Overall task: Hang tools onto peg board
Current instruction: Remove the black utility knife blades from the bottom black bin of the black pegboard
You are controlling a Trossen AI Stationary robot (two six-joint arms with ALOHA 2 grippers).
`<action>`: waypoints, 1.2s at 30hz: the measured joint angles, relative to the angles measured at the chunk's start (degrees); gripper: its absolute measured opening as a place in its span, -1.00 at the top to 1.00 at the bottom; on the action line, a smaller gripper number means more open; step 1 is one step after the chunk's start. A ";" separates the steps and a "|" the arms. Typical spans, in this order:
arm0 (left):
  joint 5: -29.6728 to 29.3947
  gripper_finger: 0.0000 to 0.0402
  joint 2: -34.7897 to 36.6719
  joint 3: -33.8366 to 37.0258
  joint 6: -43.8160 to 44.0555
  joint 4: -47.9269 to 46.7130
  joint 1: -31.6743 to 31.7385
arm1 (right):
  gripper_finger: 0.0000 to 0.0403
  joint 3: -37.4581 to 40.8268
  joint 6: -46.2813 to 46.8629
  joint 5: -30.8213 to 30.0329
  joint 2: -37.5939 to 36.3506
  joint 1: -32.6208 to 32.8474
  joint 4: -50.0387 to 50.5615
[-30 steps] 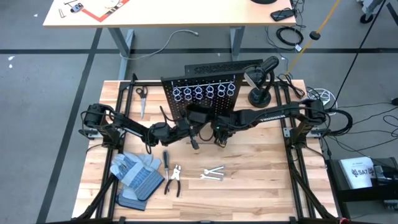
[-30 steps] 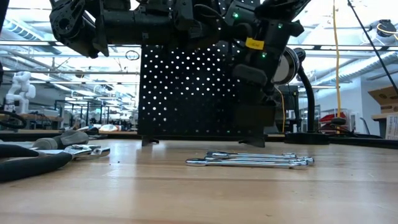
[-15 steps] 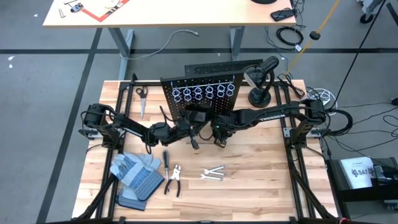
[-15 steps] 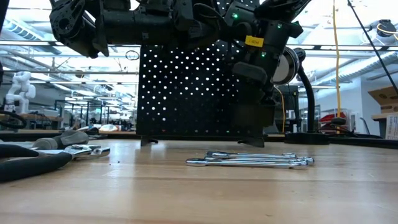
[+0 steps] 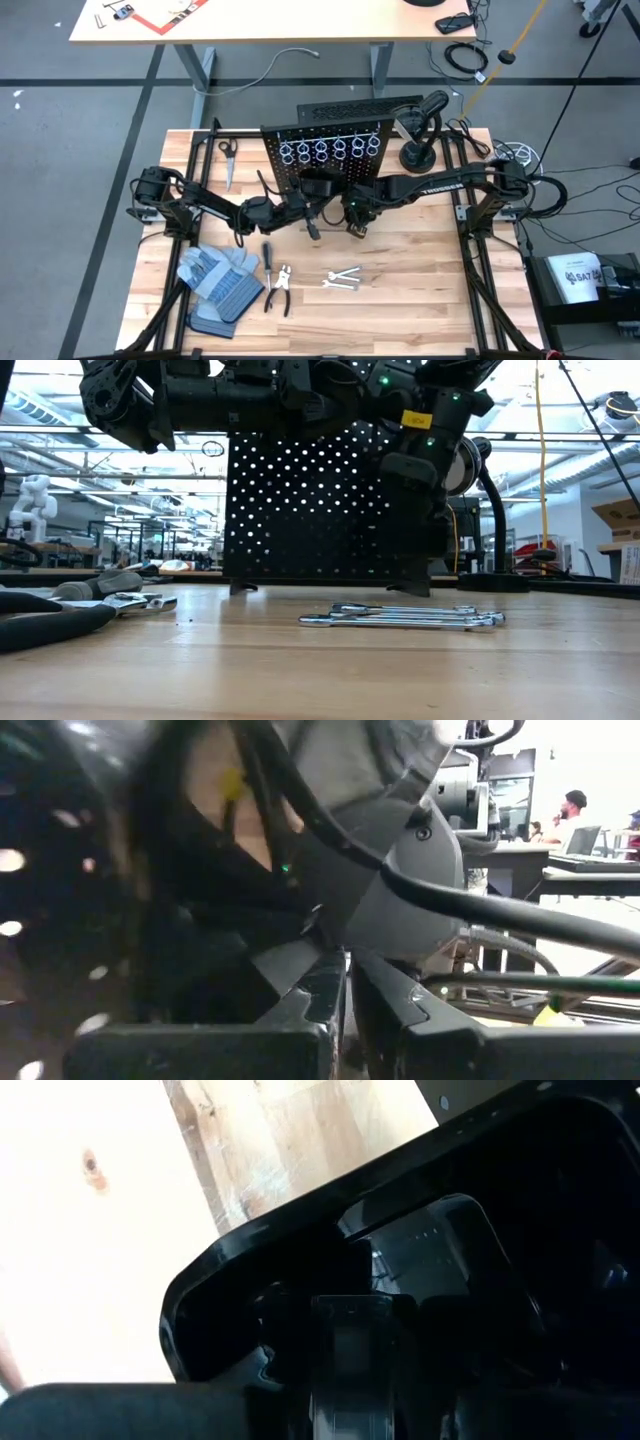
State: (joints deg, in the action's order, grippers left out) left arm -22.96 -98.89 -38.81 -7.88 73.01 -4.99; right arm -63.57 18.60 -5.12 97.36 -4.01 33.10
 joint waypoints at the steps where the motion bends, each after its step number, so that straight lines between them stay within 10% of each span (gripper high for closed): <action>1: 0.00 0.85 0.00 0.00 0.00 0.00 0.00 | 0.52 0.01 0.19 0.17 -0.43 0.00 0.27; 36: -0.01 0.85 0.00 0.00 0.05 -2.64 -0.59 | 0.48 -0.24 -6.45 -0.97 -8.00 2.15 4.48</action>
State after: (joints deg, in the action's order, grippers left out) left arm -22.97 -98.89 -38.81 -7.83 70.37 -5.59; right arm -63.81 12.15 -6.09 89.36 -1.86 37.58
